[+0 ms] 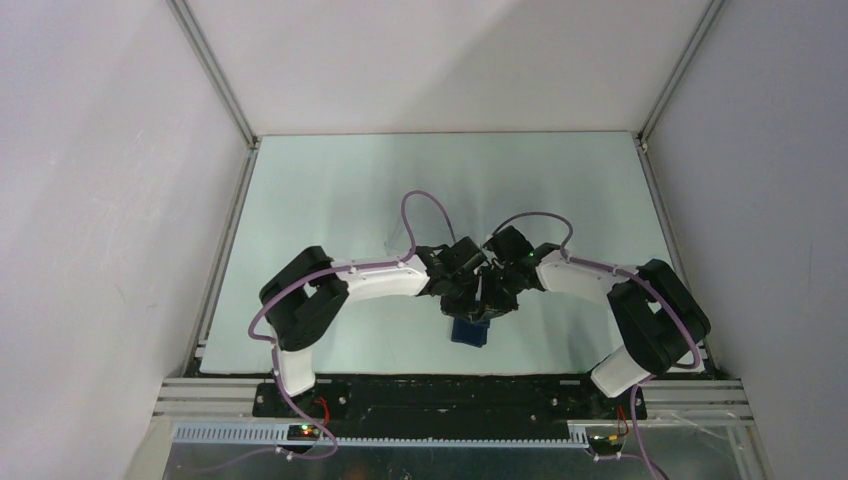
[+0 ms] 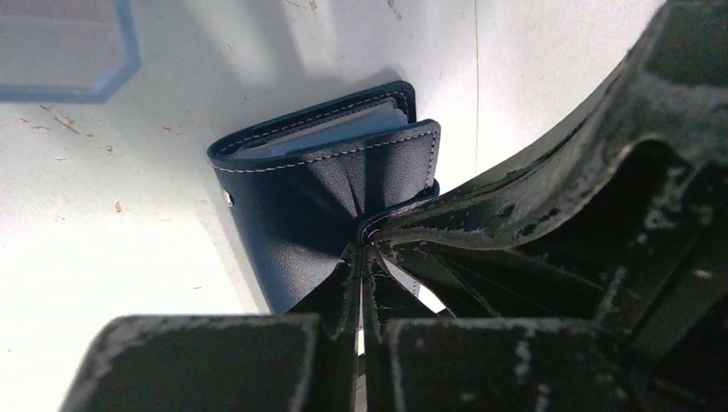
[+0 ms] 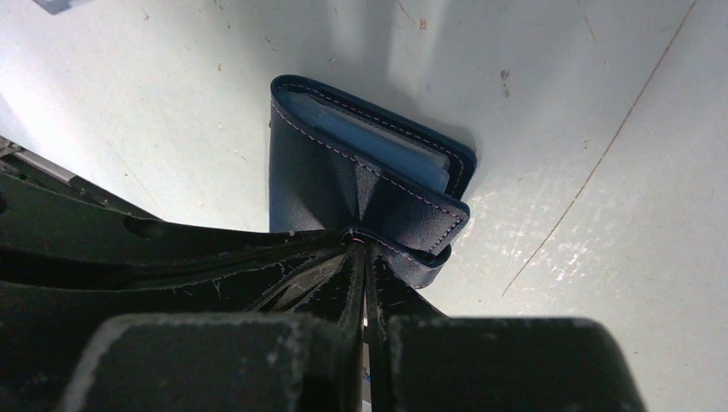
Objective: Put the credit cards into the card holder
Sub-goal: Close the card holder at the center of the board.
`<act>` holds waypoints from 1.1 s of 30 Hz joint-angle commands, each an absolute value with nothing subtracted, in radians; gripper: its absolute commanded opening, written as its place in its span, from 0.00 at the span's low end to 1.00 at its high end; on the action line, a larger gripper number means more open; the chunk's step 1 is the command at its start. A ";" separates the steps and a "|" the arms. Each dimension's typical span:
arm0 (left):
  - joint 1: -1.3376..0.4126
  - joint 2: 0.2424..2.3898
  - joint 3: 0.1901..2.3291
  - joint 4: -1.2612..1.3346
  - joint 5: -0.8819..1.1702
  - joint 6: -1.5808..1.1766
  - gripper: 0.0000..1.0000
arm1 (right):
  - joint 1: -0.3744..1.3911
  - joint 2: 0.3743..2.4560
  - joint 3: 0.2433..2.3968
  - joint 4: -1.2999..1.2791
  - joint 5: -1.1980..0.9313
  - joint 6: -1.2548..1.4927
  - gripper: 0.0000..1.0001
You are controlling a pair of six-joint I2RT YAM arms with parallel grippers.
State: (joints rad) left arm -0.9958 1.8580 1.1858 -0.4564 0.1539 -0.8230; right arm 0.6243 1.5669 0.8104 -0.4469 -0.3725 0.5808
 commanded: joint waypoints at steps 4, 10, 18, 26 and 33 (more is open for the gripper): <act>-1.025 1.922 1.163 -0.483 0.159 -0.848 0.00 | 0.696 1.687 0.797 -0.477 -0.211 0.585 0.00; -1.026 1.943 1.127 -0.469 0.160 -0.884 0.00 | 0.732 1.748 0.789 -0.514 -0.124 0.598 0.00; -1.026 1.943 1.111 -0.457 0.151 -0.919 0.00 | 0.774 1.818 0.740 -0.520 -0.073 0.667 0.00; -1.020 1.941 1.074 -0.420 0.158 -0.959 0.00 | 0.781 1.851 0.695 -0.504 -0.072 0.680 0.00; -1.008 1.888 1.054 -0.409 0.127 -0.953 0.00 | 0.758 1.632 0.752 -0.464 -0.212 0.610 0.04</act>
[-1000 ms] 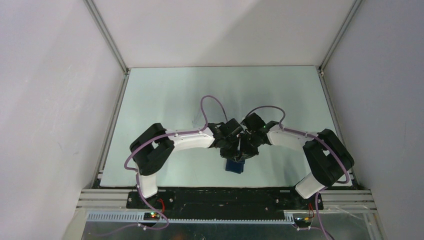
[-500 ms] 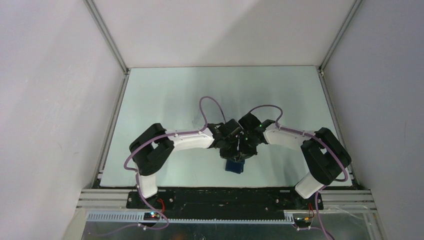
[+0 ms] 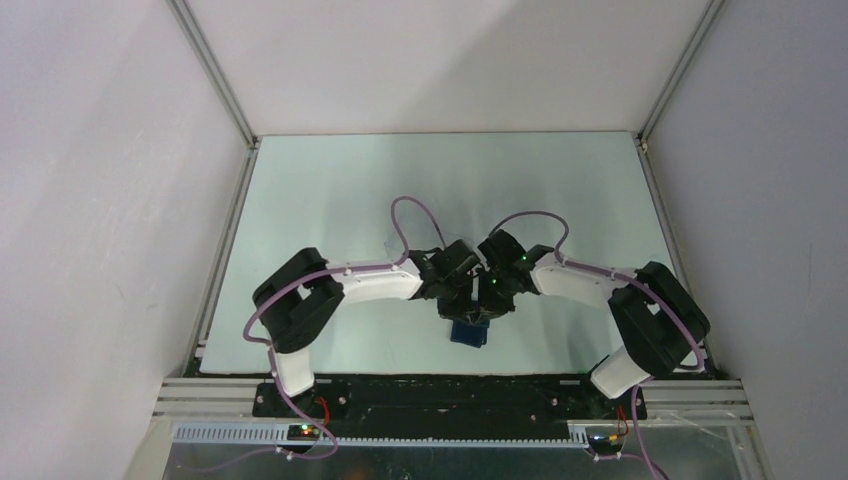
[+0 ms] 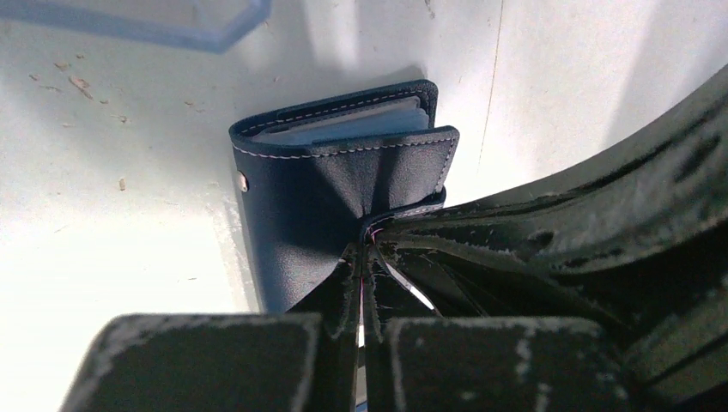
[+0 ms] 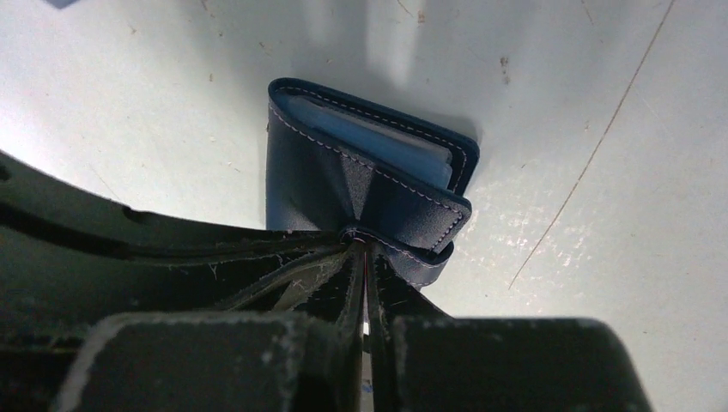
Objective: Put the credit cards into the card holder
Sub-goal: Close the card holder at the center of the board.
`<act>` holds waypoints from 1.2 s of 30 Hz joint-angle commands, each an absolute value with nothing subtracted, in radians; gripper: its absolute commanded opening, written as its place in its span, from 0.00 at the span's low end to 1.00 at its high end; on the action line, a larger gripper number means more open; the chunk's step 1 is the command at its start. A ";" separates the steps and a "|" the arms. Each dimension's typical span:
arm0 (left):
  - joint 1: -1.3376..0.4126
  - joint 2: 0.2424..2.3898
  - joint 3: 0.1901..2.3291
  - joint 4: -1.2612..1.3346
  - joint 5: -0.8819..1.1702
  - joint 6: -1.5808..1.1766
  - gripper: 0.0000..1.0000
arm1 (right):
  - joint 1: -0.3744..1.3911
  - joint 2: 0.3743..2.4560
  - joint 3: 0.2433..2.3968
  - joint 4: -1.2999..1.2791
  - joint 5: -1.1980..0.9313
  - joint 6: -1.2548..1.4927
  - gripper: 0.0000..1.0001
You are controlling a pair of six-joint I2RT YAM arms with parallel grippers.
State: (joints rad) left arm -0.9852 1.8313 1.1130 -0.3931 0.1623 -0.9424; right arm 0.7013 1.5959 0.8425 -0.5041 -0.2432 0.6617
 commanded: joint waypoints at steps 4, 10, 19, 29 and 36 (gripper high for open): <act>-1.004 1.866 1.043 -0.409 0.111 -0.946 0.00 | 0.725 1.508 0.784 -0.463 -0.279 0.613 0.23; -1.002 1.826 1.036 -0.411 0.088 -0.932 0.00 | 0.667 1.409 0.790 -0.465 -0.336 0.625 0.24; -1.003 1.787 1.049 -0.430 0.077 -0.917 0.00 | 0.643 1.433 0.793 -0.455 -0.343 0.620 0.12; -1.005 1.766 1.066 -0.457 0.075 -0.899 0.00 | 0.651 1.493 0.812 -0.452 -0.324 0.612 0.08; -1.015 1.775 1.094 -0.482 0.089 -0.886 0.00 | 0.665 1.533 0.815 -0.436 -0.308 0.611 0.08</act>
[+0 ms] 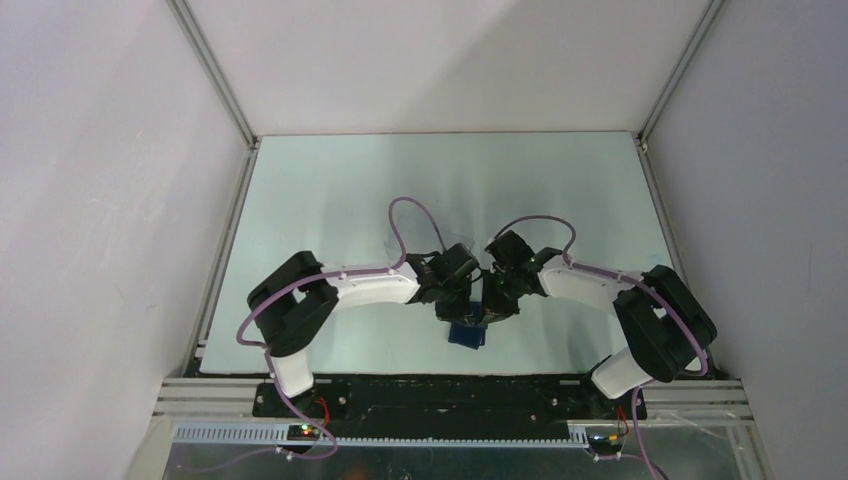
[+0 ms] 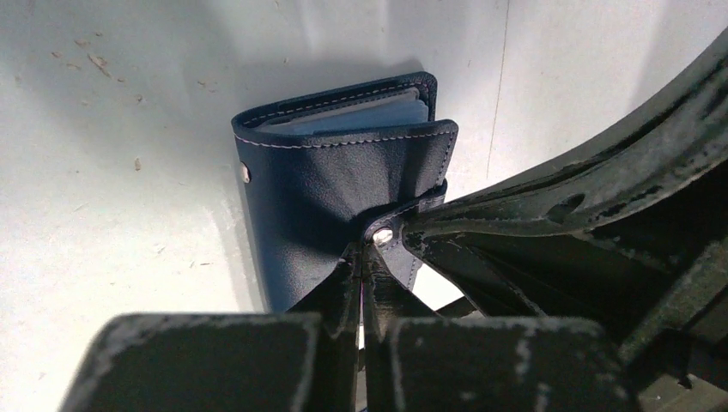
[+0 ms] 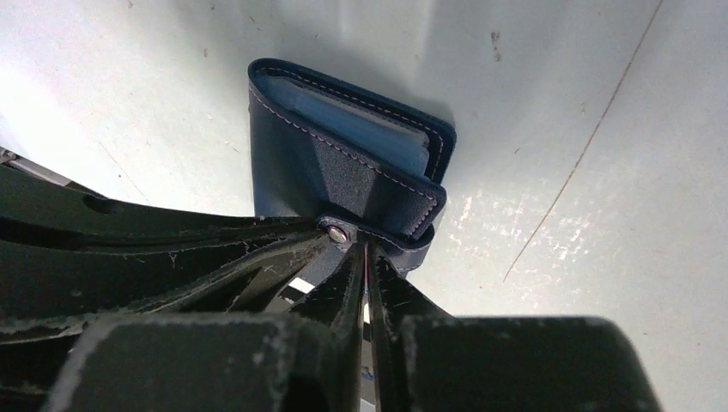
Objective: Put the credit cards into the card holder
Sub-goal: Close the card holder at the center of the board.
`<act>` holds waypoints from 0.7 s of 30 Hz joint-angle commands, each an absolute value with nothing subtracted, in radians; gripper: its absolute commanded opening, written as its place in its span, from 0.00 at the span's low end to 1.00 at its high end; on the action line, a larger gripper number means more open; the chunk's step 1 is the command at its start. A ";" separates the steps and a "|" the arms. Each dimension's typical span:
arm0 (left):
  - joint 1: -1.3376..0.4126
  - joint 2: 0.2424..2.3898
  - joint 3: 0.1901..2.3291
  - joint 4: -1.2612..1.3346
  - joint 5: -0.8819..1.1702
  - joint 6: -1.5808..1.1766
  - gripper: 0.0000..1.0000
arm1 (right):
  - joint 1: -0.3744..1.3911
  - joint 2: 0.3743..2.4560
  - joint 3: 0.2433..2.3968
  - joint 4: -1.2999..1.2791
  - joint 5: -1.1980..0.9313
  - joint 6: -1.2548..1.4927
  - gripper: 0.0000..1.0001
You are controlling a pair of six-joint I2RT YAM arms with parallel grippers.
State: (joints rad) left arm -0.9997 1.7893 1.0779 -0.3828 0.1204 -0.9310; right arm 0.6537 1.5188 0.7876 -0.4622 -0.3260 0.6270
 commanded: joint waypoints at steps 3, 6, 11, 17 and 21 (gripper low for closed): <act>-1.021 1.780 1.098 -0.488 0.083 -0.886 0.00 | 0.668 1.537 0.815 -0.429 -0.307 0.611 0.08; -1.022 1.785 1.101 -0.492 0.085 -0.885 0.00 | 0.673 1.540 0.814 -0.424 -0.309 0.608 0.08; -1.025 1.786 1.108 -0.497 0.084 -0.879 0.00 | 0.679 1.542 0.813 -0.401 -0.322 0.609 0.10; -1.029 1.795 1.116 -0.504 0.091 -0.868 0.00 | 0.680 1.559 0.813 -0.367 -0.348 0.615 0.11; -1.034 1.803 1.121 -0.505 0.095 -0.865 0.00 | 0.681 1.586 0.813 -0.363 -0.342 0.610 0.11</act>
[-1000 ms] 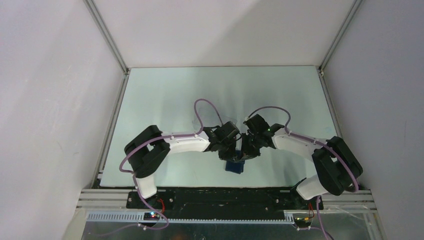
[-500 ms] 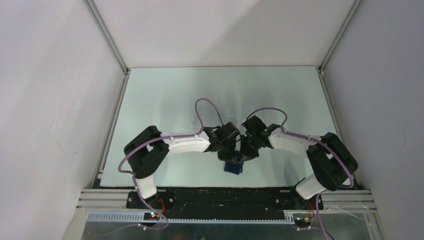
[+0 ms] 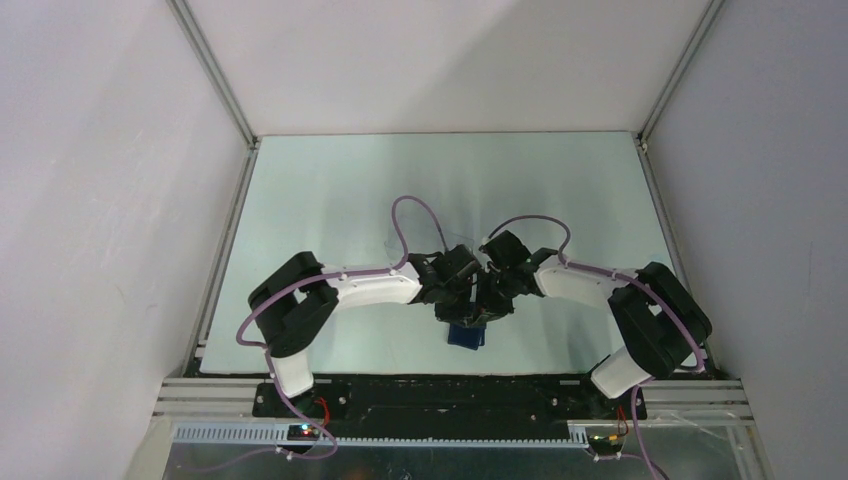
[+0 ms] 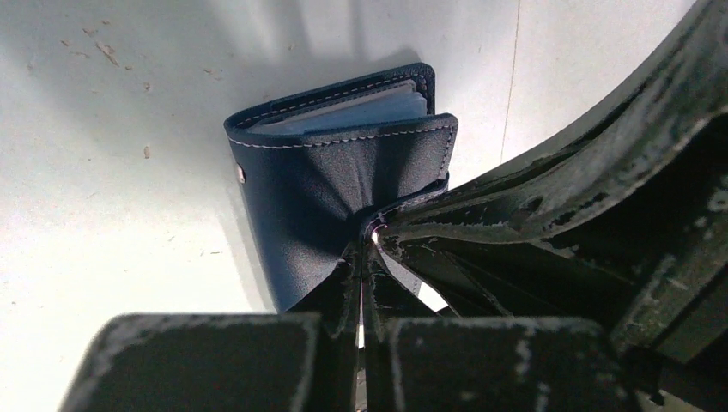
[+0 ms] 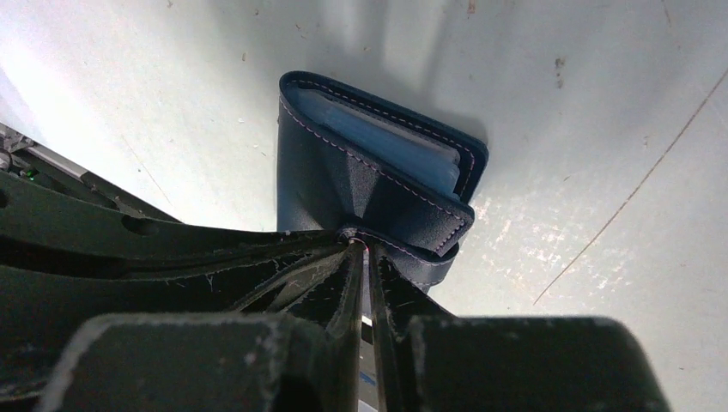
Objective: Put the credit cards into the card holder
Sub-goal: Close the card holder at the center of the board.
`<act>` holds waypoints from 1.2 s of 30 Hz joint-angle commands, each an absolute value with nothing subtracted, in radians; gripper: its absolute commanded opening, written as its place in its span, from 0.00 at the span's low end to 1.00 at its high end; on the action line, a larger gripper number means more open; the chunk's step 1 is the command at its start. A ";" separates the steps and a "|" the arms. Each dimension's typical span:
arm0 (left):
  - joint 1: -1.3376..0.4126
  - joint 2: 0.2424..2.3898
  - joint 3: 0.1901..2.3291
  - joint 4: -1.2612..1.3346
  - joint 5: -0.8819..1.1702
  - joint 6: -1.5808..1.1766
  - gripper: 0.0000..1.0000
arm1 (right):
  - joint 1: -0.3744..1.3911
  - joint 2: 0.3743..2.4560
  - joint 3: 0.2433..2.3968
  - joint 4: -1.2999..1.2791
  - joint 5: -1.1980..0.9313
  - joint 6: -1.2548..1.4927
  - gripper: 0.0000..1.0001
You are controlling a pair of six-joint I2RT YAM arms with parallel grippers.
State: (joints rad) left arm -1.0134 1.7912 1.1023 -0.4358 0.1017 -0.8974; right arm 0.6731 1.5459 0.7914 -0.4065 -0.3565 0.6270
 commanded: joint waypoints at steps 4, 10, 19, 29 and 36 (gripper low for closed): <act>-1.037 1.817 1.128 -0.503 0.107 -0.864 0.00 | 0.691 1.611 0.813 -0.372 -0.303 0.601 0.10; -1.041 1.844 1.140 -0.503 0.119 -0.861 0.00 | 0.726 1.658 0.811 -0.500 -0.152 0.606 0.07; -1.052 1.862 1.142 -0.502 0.113 -0.866 0.00 | 0.801 1.763 0.778 -0.563 -0.031 0.656 0.00; -1.048 1.766 1.153 -0.503 0.027 -0.841 0.00 | 0.714 1.491 0.840 -0.417 -0.359 0.584 0.08; -1.048 1.746 1.171 -0.503 0.042 -0.812 0.00 | 0.631 1.405 0.844 -0.404 -0.455 0.601 0.16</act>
State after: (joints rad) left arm -1.0389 1.7927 1.1400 -0.4862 0.0479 -0.8547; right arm 0.6605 1.4559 0.8295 -0.4530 -0.3809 0.6174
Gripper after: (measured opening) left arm 0.003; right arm 0.145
